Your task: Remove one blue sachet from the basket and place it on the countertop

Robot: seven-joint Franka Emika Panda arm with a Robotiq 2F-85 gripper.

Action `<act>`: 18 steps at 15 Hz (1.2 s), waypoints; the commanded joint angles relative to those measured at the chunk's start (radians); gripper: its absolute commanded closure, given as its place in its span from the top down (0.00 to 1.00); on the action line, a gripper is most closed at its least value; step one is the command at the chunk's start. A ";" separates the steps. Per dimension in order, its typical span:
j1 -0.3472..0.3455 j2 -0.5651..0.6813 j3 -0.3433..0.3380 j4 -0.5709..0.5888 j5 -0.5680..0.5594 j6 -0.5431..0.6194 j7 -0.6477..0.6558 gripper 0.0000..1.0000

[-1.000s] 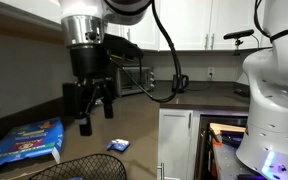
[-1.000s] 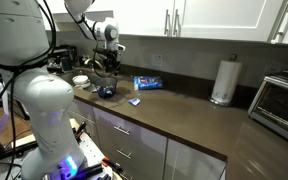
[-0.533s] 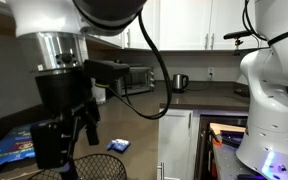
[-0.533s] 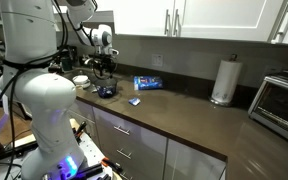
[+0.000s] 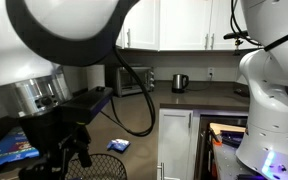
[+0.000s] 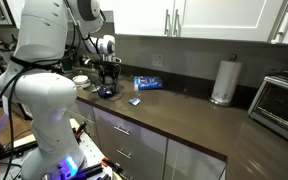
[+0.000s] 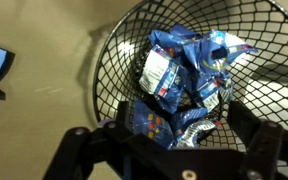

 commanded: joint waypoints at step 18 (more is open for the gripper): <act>0.080 0.146 -0.049 0.182 -0.064 -0.153 -0.050 0.22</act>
